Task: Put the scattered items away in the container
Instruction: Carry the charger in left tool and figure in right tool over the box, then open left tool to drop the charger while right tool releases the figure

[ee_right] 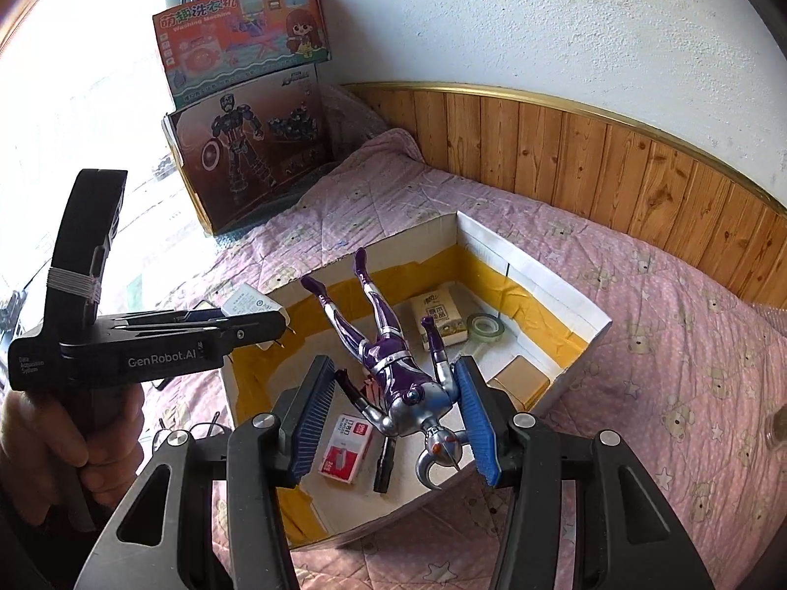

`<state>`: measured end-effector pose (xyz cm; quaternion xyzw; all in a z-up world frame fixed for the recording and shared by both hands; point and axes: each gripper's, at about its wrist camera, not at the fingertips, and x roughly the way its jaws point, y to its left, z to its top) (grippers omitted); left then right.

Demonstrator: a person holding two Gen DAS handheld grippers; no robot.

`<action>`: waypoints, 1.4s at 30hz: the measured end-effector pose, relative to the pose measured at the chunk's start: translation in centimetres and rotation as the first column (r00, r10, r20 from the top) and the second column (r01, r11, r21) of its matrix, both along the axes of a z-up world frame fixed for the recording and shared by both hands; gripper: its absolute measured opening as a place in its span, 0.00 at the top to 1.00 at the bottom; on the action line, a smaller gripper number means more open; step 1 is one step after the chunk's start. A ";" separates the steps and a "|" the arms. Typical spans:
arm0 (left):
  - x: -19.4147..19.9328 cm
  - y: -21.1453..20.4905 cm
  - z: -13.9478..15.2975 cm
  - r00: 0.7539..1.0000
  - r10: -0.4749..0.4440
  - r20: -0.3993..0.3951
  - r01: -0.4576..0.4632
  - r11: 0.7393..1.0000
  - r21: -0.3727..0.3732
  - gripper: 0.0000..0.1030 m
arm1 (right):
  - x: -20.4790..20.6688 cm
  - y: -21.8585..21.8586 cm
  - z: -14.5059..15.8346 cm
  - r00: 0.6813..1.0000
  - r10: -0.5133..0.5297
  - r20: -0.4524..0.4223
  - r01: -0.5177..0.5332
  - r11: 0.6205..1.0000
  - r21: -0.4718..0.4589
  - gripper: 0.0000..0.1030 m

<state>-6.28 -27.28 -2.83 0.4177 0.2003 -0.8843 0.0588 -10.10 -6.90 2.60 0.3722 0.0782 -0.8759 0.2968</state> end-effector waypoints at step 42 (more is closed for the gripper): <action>-1.5 0.0 -1.2 0.996 0.013 0.087 -0.010 1.000 -0.027 0.45 | -3.8 -1.0 -4.9 0.994 0.002 0.113 -0.024 0.981 0.191 0.26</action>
